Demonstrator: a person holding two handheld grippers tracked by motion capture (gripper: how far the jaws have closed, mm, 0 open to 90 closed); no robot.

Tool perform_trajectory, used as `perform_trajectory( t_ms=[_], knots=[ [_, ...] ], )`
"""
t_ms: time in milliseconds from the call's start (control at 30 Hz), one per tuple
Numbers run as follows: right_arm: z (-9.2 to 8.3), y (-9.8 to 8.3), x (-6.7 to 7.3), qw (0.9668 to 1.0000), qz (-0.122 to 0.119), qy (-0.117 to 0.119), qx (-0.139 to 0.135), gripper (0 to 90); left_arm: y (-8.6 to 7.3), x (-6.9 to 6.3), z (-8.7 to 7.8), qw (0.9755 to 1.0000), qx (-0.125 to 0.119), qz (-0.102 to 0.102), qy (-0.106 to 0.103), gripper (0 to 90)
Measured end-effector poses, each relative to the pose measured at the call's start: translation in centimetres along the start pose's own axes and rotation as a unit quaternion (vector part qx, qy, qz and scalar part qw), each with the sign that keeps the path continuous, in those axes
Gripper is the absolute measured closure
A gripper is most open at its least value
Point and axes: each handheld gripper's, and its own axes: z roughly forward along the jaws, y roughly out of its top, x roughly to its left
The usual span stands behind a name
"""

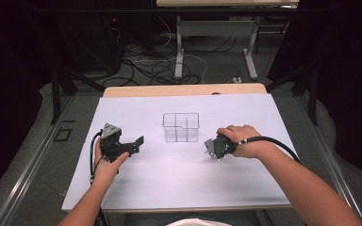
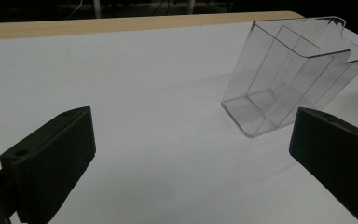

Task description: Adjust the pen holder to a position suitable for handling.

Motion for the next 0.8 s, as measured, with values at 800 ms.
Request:
perform_trajectory(
  t_ms=[800],
  knots=[
    [-2.7, 0.5, -2.8, 0.9813, 0.092, -0.156, -0.064, 79.6, 0.0, 0.0, 0.0, 1.0, 0.001, 0.003, -0.001, 0.3]
  ],
)
